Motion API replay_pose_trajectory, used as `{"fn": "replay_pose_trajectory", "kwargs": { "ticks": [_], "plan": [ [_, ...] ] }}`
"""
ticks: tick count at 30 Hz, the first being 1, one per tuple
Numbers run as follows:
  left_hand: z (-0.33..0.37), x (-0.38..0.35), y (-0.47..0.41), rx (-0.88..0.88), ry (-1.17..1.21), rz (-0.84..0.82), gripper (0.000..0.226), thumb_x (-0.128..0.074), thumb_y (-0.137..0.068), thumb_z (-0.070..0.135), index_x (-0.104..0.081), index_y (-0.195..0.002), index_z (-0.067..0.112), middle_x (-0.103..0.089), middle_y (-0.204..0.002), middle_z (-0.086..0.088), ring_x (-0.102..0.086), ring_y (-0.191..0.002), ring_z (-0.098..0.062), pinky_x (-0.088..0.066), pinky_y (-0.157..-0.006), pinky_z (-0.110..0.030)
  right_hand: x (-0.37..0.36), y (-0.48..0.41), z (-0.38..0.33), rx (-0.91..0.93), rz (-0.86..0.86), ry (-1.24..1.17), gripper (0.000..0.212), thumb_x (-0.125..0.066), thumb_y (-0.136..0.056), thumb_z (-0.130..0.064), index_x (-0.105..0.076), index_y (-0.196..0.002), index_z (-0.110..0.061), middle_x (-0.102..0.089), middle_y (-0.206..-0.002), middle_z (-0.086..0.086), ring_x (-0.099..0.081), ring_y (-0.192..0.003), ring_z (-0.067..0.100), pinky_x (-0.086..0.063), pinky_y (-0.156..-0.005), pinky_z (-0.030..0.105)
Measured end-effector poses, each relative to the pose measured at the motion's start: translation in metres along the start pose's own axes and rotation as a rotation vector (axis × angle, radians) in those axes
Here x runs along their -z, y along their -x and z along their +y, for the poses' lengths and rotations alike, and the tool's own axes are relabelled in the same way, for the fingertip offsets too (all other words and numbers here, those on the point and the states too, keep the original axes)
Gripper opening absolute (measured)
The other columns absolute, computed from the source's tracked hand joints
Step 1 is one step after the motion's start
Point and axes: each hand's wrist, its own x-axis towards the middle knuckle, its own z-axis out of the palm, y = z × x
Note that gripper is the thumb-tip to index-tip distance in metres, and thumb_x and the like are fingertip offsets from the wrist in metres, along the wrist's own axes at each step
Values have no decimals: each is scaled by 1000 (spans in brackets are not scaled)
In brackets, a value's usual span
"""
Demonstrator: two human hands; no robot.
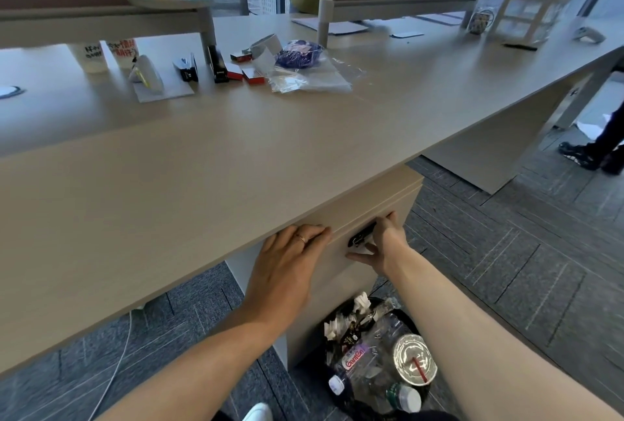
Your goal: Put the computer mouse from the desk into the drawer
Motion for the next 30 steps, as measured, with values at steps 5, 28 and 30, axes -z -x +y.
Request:
{"fn": "replay_pose_trajectory", "kwargs": {
  "ticks": [5,28,30],
  "plan": [
    [1,1,0,8,17,-12,79,-68,-68,-9,-50,-139,21,-54,-136,8,-47,-120,-16,-40,-93,-32,0,-1,0,0,-12,31,53,-33,-102,-29,-24,-153,-39,-34,-158,5,-42,-134,39,-60,-62,58],
    [1,5,-4,-50,-61,11,82,-60,-63,-16,-52,-136,18,-59,-129,4,-51,-112,-20,-47,-89,-34,22,33,-21,15,-63,143,62,-40,-102,-17,-18,-159,-26,-12,-167,-7,-27,-146,34,-54,-90,59],
    [2,9,-3,-33,-55,3,84,-61,-60,-19,-54,-135,17,-60,-129,2,-53,-112,-21,-46,-89,-34,39,50,-40,146,-11,235,64,-41,-102,-28,-13,-160,-31,-16,-166,-5,-33,-143,34,-53,-93,59]
  ]
}}
